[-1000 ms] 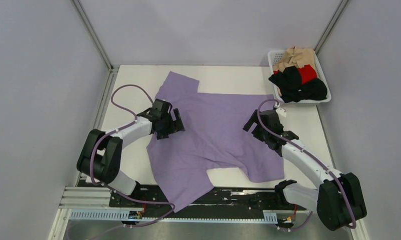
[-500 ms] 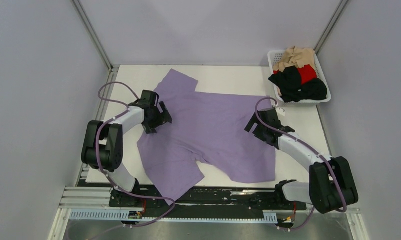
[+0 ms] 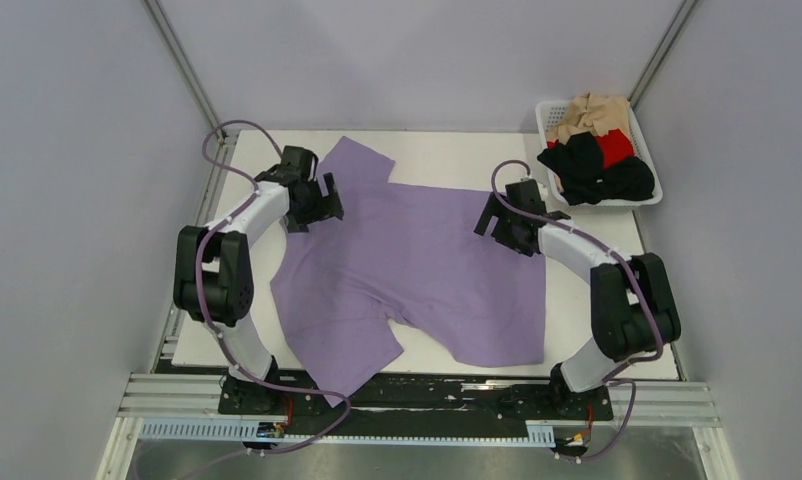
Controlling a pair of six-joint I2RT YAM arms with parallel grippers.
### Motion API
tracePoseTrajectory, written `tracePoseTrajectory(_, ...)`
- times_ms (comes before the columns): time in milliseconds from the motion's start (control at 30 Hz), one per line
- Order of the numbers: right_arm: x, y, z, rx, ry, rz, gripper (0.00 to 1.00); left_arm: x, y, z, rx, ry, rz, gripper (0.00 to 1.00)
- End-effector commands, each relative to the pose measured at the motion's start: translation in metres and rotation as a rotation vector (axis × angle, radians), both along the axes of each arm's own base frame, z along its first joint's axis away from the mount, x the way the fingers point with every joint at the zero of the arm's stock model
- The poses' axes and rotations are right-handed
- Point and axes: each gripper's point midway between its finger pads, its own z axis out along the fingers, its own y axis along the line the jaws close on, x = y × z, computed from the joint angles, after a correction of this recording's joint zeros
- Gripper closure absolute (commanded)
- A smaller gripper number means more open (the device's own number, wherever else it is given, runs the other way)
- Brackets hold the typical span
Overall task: Fold and stack the t-shirts
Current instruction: Flatten out the tshirt
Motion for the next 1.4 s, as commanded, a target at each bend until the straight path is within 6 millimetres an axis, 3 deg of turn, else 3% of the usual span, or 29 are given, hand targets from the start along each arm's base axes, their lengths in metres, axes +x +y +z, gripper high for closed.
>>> tracePoseTrajectory(0,0.027,0.002,-0.003,0.005,0.018,0.03,0.0,0.032,-0.017,-0.011,-0.05,-0.002,-0.095,0.0)
tracePoseTrajectory(100,0.039,-0.001,-0.015,0.009,0.056,0.022,0.0,0.043,-0.024,-0.024,-0.077,0.023,-0.094,0.0)
tracePoseTrajectory(467,0.077,-0.007,-0.054,0.088,0.155,0.018,0.0,0.084,-0.008,-0.059,0.03,0.081,-0.027,0.0)
tracePoseTrajectory(767,0.127,-0.025,-0.062,0.082,0.139,-0.013,0.0,0.126,-0.007,-0.087,-0.026,0.109,-0.004,0.0)
tracePoseTrajectory(1000,0.168,-0.04,-0.064,0.056,0.109,-0.046,0.0,0.164,0.002,-0.096,-0.055,0.092,0.007,0.0)
tracePoseTrajectory(1100,0.181,-0.044,-0.062,0.034,0.09,-0.048,0.0,0.182,0.001,-0.092,-0.076,0.054,-0.01,0.0)
tracePoseTrajectory(1200,0.188,-0.039,-0.044,0.033,0.058,-0.013,0.0,0.193,-0.005,-0.075,-0.104,0.005,-0.049,0.0)
tracePoseTrajectory(1267,0.188,-0.033,-0.025,0.021,0.022,0.009,0.0,0.199,-0.009,-0.043,-0.115,-0.052,-0.063,0.0)
tracePoseTrajectory(1300,0.186,-0.03,-0.016,0.008,0.006,0.018,0.0,0.197,-0.009,-0.038,-0.115,-0.055,-0.065,0.0)
tracePoseTrajectory(1333,0.183,-0.026,-0.006,-0.01,-0.011,0.033,0.0,0.196,-0.01,-0.013,-0.112,-0.094,-0.068,0.0)
tracePoseTrajectory(1367,0.177,-0.02,0.002,-0.022,-0.019,0.049,0.0,0.189,-0.01,-0.011,-0.109,-0.09,-0.067,0.0)
